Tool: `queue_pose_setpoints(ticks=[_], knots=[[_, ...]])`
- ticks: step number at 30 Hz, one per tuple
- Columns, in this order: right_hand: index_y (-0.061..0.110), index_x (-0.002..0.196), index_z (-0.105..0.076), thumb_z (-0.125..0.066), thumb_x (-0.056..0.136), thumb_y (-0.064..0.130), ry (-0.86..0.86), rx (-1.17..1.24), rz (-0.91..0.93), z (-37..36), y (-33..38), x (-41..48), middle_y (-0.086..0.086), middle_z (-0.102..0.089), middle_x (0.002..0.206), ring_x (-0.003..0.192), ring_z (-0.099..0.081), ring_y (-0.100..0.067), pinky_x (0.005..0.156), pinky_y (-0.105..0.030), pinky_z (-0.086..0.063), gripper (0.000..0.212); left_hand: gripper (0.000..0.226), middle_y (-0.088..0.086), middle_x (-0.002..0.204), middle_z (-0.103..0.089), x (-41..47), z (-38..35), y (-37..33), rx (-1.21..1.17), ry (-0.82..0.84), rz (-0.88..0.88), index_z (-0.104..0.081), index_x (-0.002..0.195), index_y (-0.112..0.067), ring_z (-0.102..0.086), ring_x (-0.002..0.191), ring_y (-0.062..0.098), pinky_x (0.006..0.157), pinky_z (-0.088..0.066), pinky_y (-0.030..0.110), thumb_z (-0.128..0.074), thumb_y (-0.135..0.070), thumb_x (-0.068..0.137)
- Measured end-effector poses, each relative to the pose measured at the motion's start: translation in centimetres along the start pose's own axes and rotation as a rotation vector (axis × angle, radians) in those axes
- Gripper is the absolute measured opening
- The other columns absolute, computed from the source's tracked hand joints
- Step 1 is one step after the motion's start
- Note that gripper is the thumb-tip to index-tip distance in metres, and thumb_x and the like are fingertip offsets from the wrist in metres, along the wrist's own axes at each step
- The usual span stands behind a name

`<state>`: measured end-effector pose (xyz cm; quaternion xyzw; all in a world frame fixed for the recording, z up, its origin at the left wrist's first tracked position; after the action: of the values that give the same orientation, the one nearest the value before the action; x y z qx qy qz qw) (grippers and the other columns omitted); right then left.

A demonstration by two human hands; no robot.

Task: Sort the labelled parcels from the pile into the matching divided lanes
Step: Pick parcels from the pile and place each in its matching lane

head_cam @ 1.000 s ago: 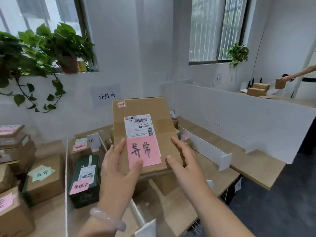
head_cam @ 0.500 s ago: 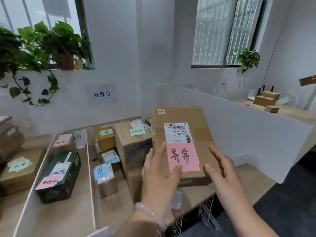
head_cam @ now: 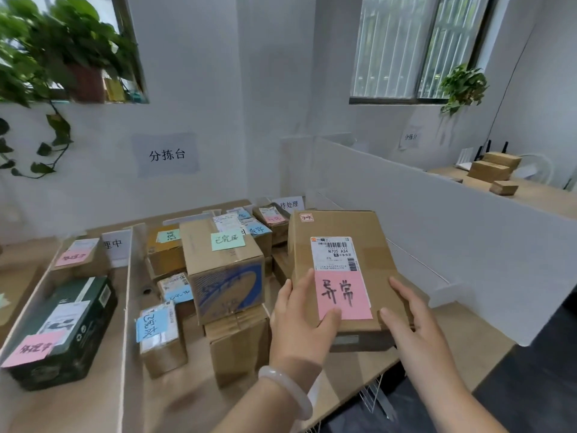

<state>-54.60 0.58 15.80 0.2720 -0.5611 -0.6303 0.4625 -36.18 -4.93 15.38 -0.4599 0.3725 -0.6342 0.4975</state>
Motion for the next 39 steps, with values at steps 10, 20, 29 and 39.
queue_pose_setpoints(ticks=[10,20,29,39], knots=[[0.053,0.127,-0.051,-0.062,0.09,0.022,-0.013,-0.055,-0.119,-2.1,-3.5,7.1,0.019,-0.048,0.133,0.119,-0.047,0.006,0.105,-0.035,-0.041,0.049,0.062,-0.014,0.148,-0.029,7.6,-3.7,5.5,-0.003,0.069,0.093,-0.027,0.125,-0.072,-0.029,0.138,0.013,0.114,-0.035,0.041,-0.061,-0.052,0.078],[0.055,0.121,-0.054,-0.065,0.087,0.021,0.149,-0.103,-0.199,-5.1,-8.5,13.8,0.018,-0.05,0.133,0.121,-0.05,-0.001,0.108,-0.038,-0.041,0.049,0.062,-0.011,0.154,-0.029,11.0,-5.1,10.3,0.017,-0.015,0.246,-0.026,0.117,-0.074,-0.027,0.142,0.013,0.119,-0.026,0.043,-0.067,-0.048,0.078],[0.052,0.12,-0.051,-0.065,0.088,0.026,0.38,-0.153,-0.149,-7.5,-9.9,22.8,0.017,-0.05,0.129,0.122,-0.047,-0.005,0.11,-0.035,-0.038,0.044,0.062,-0.011,0.148,-0.037,15.9,-6.4,11.4,0.032,-0.204,0.346,-0.032,0.131,-0.057,-0.031,0.14,0.011,0.118,-0.028,0.044,-0.07,-0.037,0.086],[0.046,0.122,-0.056,-0.065,0.09,0.024,0.584,-0.106,-0.131,-9.2,-13.1,27.5,0.022,-0.049,0.127,0.11,-0.047,0.015,0.097,-0.015,-0.04,0.039,0.058,-0.016,0.138,-0.046,17.4,-7.1,13.3,0.072,-0.313,0.422,-0.041,0.129,-0.053,-0.045,0.128,0.01,0.112,-0.039,0.042,-0.072,-0.031,0.085]])
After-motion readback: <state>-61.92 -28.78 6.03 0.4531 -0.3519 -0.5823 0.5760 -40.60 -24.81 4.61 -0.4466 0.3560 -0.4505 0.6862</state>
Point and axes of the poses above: each hand's wrist, its own x-axis towards the middle knuckle, its own z-axis out of the back of the hand, y = z × x, the point moved 6 cm from there along x, towards the middle knuckle
